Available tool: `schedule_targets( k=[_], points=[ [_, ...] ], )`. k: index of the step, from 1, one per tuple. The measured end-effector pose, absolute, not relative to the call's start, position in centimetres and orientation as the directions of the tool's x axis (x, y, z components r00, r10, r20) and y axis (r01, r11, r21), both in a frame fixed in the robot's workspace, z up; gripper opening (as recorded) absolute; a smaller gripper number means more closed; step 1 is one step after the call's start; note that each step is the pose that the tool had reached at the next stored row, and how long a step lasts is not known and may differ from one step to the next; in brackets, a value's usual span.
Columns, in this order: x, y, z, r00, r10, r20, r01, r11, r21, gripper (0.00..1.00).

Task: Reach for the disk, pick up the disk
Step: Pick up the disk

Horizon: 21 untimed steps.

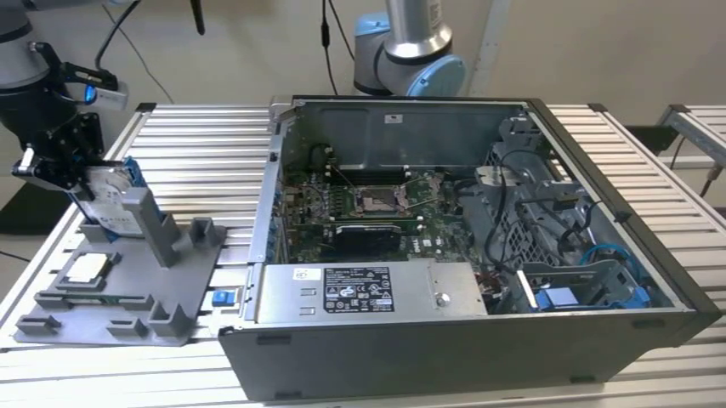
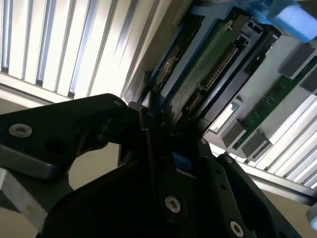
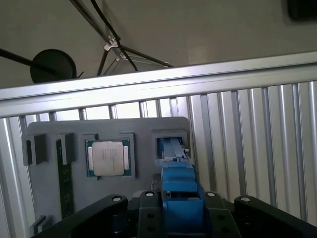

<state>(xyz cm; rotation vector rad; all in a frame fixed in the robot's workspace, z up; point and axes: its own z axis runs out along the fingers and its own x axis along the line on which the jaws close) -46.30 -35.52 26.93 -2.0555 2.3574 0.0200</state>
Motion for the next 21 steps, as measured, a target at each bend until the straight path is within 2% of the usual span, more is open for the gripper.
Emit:
schedule_targets(
  k=[13, 21],
  points=[
    [-46.3, -35.5, 27.0, -0.114, -0.993, -0.019, -0.993, 0.114, 0.0, 0.0],
    [-46.3, -35.5, 29.3, -0.09, -0.996, -0.019, -0.996, 0.09, 0.001, 0.0]
  ],
)
